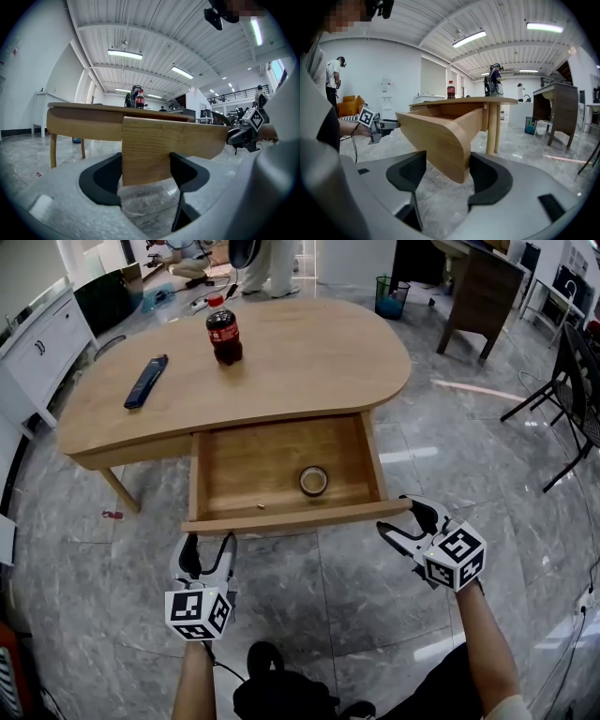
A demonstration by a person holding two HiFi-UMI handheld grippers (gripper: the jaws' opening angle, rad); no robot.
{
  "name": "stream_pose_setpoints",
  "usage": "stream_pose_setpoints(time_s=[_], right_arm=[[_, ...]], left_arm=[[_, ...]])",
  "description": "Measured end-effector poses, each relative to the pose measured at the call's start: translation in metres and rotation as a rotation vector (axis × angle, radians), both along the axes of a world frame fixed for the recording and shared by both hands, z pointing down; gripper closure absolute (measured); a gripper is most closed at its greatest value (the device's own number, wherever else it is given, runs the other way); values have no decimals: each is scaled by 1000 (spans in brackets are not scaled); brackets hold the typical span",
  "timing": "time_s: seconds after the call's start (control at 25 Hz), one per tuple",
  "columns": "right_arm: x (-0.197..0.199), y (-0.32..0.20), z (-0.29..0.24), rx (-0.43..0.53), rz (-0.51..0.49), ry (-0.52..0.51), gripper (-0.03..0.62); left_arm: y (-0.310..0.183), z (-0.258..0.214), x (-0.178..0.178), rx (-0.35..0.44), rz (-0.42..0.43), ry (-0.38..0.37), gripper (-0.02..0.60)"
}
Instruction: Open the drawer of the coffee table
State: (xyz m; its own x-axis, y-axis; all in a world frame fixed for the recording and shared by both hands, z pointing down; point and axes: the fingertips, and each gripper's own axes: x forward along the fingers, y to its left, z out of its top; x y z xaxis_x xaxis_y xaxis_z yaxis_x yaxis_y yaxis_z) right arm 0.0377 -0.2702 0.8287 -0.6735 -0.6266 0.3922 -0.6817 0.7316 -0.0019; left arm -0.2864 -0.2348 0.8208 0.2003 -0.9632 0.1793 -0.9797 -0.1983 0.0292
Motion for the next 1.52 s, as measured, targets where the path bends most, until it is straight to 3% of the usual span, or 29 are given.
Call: stream_pose_setpoints(time_s=[0.24, 0.36, 0.6, 0.76, 1.08, 1.52], right_arm=[[9, 3, -4, 44, -47, 73, 290], [27, -1, -22, 70, -1, 99, 290], [59, 21, -61, -78, 128, 74, 290], [44, 36, -108, -174, 204, 23, 290], [-27, 76, -230, -307, 211, -30, 291], [-70, 157, -389, -453, 268, -86, 315]], left_arm=[[-1, 0, 0, -12, 23, -6, 268], [0, -9, -2, -28, 40, -52, 268], [29, -47, -9, -195, 32, -60, 268], [44, -110, 1, -280, 41, -83, 268], [62, -249, 28, -409, 101, -51, 269], [139, -417, 74, -499, 103, -13, 270]])
